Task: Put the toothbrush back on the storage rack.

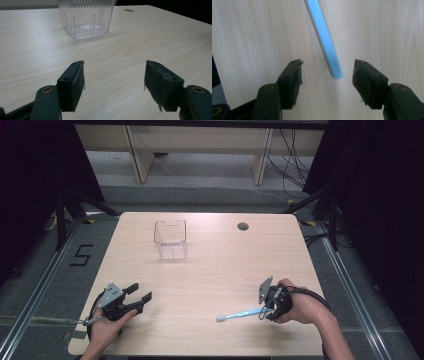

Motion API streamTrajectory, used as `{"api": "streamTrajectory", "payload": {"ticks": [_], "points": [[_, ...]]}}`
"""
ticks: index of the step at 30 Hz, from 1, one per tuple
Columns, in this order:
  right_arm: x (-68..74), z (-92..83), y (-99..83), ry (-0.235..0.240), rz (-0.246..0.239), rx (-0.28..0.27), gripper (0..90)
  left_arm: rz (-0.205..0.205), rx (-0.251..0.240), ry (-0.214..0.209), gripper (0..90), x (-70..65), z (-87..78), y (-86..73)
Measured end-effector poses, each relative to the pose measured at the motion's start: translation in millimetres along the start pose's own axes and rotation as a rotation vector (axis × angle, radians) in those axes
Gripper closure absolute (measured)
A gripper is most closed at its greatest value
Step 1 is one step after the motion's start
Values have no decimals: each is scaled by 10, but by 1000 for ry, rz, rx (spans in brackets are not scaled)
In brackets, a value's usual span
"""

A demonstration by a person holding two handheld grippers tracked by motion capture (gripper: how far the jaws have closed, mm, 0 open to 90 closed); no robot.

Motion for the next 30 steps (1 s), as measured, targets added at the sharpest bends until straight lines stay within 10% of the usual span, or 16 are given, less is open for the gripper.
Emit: {"api": "streamTrajectory", "payload": {"ticks": [24,30], "points": [[-110,166,277,49,-195,38,445,1,-9,-3,316,-11,-2,-3],[-96,176,301,52,-182,61,463,3,-7,-2,316,-13,-1,-3]]}}
Point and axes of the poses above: each handheld gripper's, and its own axes: z roughly forward along the jaws, y roughly out of its top, x roughly to its left, the point moved 2 cm from there along z, roughly forward along the jaws, and after that the axes turned 8 degrees about x, right-handed, at the moved point
